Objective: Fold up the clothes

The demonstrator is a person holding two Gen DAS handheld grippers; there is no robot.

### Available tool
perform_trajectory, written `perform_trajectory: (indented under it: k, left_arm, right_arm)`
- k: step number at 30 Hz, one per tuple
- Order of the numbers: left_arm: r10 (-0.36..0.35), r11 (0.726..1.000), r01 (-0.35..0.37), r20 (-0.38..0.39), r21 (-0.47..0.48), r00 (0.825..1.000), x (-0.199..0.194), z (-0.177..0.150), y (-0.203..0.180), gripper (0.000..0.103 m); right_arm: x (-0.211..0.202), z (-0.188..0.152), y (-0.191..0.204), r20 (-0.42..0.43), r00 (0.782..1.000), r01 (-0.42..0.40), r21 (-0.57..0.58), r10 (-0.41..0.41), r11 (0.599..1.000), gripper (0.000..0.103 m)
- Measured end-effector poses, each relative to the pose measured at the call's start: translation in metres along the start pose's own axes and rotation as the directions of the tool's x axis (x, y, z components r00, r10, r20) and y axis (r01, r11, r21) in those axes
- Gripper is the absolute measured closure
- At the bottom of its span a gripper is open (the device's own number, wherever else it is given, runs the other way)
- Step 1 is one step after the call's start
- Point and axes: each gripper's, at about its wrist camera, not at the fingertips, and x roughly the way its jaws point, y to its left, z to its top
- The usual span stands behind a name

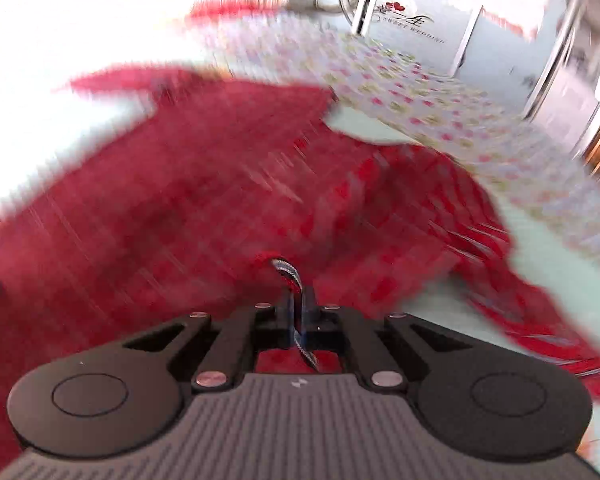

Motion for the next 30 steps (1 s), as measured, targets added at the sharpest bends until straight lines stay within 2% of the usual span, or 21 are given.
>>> perform_trajectory:
  k: [3, 4, 5, 6, 7, 8, 11, 15, 16, 19, 20, 23, 26, 30]
  left_arm:
    - [-0.010, 1.000, 0.010, 0.006, -0.012, 1.000, -0.006, 0.001, 0.010, 0.059]
    - [-0.012, 1.000, 0.012, 0.006, -0.017, 1.000, -0.007, 0.001, 0.013, 0.059]
    - [-0.013, 1.000, 0.013, 0.006, -0.022, 1.000, -0.008, 0.001, 0.016, 0.059]
    - [-0.013, 1.000, 0.013, 0.007, -0.026, 1.000, -0.009, 0.000, 0.019, 0.059]
    - [-0.014, 0.999, 0.014, 0.007, -0.030, 1.000, -0.010, 0.000, 0.022, 0.058]
    - [-0.016, 0.999, 0.017, 0.007, -0.035, 1.000, -0.011, 0.000, 0.024, 0.058]
    - [-0.029, 0.999, 0.029, 0.007, -0.045, 1.000, -0.014, -0.001, 0.029, 0.056]
    - [-0.061, 0.998, 0.061, 0.006, -0.026, 0.998, -0.013, -0.002, 0.025, 0.055]
    - [-0.075, 0.997, 0.075, 0.000, -0.013, 0.997, -0.011, -0.002, 0.020, 0.055]
    - [-0.126, 0.991, 0.127, -0.026, 0.039, 0.992, -0.003, 0.000, -0.001, 0.055]
    - [-0.144, 0.988, 0.145, -0.031, 0.059, 0.989, 0.001, 0.002, -0.010, 0.054]
    - [-0.188, 0.974, 0.192, -0.042, 0.124, 0.981, 0.016, 0.012, -0.045, 0.054]
    - [-0.165, 0.963, 0.163, -0.011, 0.212, 0.986, 0.026, 0.019, -0.079, 0.054]
    - [-0.184, 0.970, 0.191, -0.061, 0.151, 0.981, 0.045, 0.017, -0.095, 0.056]
  right_arm:
    - [0.002, 0.028, 0.010, 0.026, 0.989, -0.150, 0.146, 0.147, 0.978, 0.098]
    - [0.004, 0.035, 0.012, 0.034, 0.978, -0.209, 0.211, 0.207, 0.955, 0.096]
    - [0.011, 0.039, 0.012, 0.033, 0.959, -0.278, 0.297, 0.281, 0.914, 0.089]
    - [0.023, 0.036, 0.010, 0.026, 0.927, -0.352, 0.413, 0.375, 0.840, 0.066]
    - [0.032, 0.026, 0.008, 0.029, 0.900, -0.391, 0.495, 0.435, 0.776, 0.053]
    - [0.032, 0.012, 0.007, 0.037, 0.894, -0.395, 0.535, 0.447, 0.746, 0.037]
    - [0.034, -0.032, 0.004, 0.065, 0.875, -0.403, 0.648, 0.480, 0.646, 0.037]
    - [0.036, -0.091, 0.000, 0.110, 0.849, -0.399, 0.775, 0.517, 0.491, 0.036]
    - [0.031, -0.103, -0.001, 0.113, 0.858, -0.388, 0.780, 0.500, 0.490, 0.036]
    - [-0.003, -0.130, 0.008, 0.044, 0.941, -0.273, 0.688, 0.336, 0.673, 0.036]
    - [-0.011, -0.140, 0.011, 0.028, 0.956, -0.235, 0.663, 0.291, 0.711, 0.036]
    - [-0.026, -0.162, 0.021, 0.017, 0.970, -0.197, 0.639, 0.242, 0.744, 0.036]
    - [-0.041, -0.179, 0.030, 0.010, 0.977, -0.174, 0.619, 0.214, 0.766, 0.036]
    - [-0.047, -0.192, 0.030, 0.012, 0.971, -0.192, 0.634, 0.238, 0.749, 0.037]
